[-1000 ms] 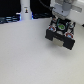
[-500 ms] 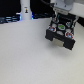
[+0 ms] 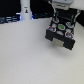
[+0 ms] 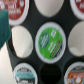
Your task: Open the kcup holder, insert the kcup into the holder, and close the kcup holder
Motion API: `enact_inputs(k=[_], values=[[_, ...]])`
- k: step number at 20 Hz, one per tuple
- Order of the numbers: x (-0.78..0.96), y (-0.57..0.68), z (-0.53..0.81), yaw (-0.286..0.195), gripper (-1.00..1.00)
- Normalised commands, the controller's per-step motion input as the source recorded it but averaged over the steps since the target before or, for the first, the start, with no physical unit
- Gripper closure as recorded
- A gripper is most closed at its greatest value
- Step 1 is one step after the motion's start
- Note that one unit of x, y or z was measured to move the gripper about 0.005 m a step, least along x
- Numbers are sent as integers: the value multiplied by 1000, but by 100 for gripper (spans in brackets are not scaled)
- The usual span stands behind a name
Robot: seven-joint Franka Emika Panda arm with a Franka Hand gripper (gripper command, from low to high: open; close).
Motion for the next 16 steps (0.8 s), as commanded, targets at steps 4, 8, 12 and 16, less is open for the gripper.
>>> enact_inputs(k=[4, 8, 12, 16], values=[[540, -345, 5, 50, -100], [591, -234, 0, 49, -100], [600, -90, -2, 57, -100], [548, -2, -66, 81, -100]])
